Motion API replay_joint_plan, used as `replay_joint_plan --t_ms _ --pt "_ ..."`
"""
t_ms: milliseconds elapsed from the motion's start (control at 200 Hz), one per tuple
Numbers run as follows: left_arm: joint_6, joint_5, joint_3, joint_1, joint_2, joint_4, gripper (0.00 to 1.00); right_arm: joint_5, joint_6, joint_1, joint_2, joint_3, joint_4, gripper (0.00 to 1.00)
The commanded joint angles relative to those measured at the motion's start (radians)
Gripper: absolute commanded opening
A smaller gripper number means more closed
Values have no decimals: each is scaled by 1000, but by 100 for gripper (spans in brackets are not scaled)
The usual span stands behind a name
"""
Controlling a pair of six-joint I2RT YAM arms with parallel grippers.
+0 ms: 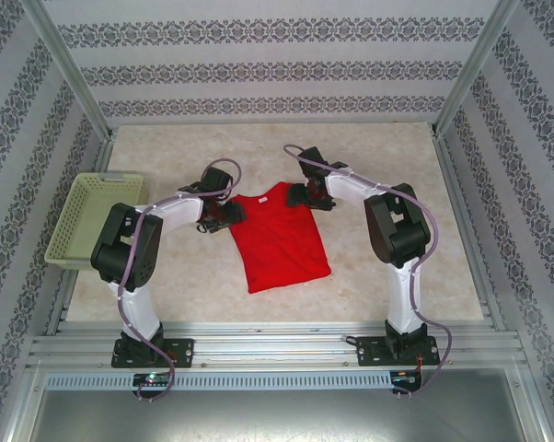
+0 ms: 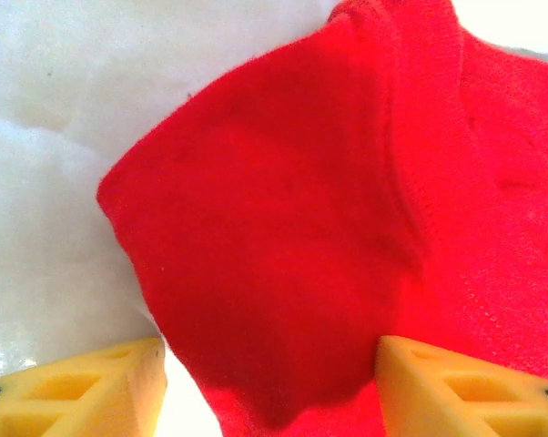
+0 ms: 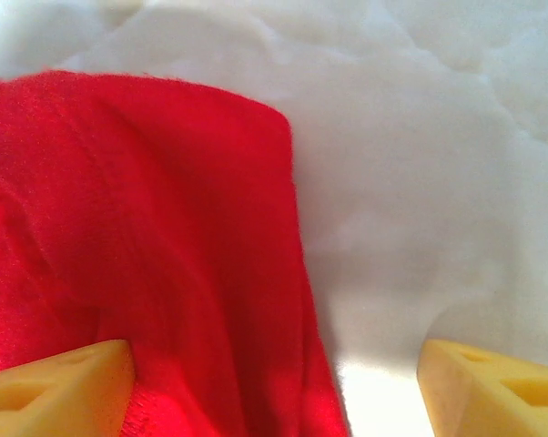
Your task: Fold the inside-out t-shirt
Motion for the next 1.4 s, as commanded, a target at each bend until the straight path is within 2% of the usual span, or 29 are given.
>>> replay_joint_plan --t_ms 0,160,275,370,490,689,929,1019,1129,1189,1394 --pt "-1 79 51 -39 114 151 56 -44 -4 27 68 44 -29 79" --pt "11 80 99 -70 174 149 46 -51 11 52 99 63 -39 71" --pt "21 76 114 -100 176 163 39 -57 21 68 95 49 -26 62" --pt "16 69 106 -113 160 177 33 -64 31 84 87 29 -11 50" --pt "8 39 83 -118 126 174 33 -58 53 112 67 -11 14 37" --pt "24 12 84 -118 123 131 38 -9 109 142 5 -103 67 21" --pt "25 20 101 -119 179 123 39 -2 159 143 -50 -197 143 9" --pt "29 23 108 -120 194 122 31 -6 163 140 -49 -200 149 7" --pt "32 10 86 -121 164 135 7 -5 176 132 -66 -224 171 3" --pt "35 3 57 -120 124 154 0 -12 182 125 -87 -250 199 2" --pt "25 -29 -112 -119 -101 227 0 -46 200 109 -206 -380 280 0"
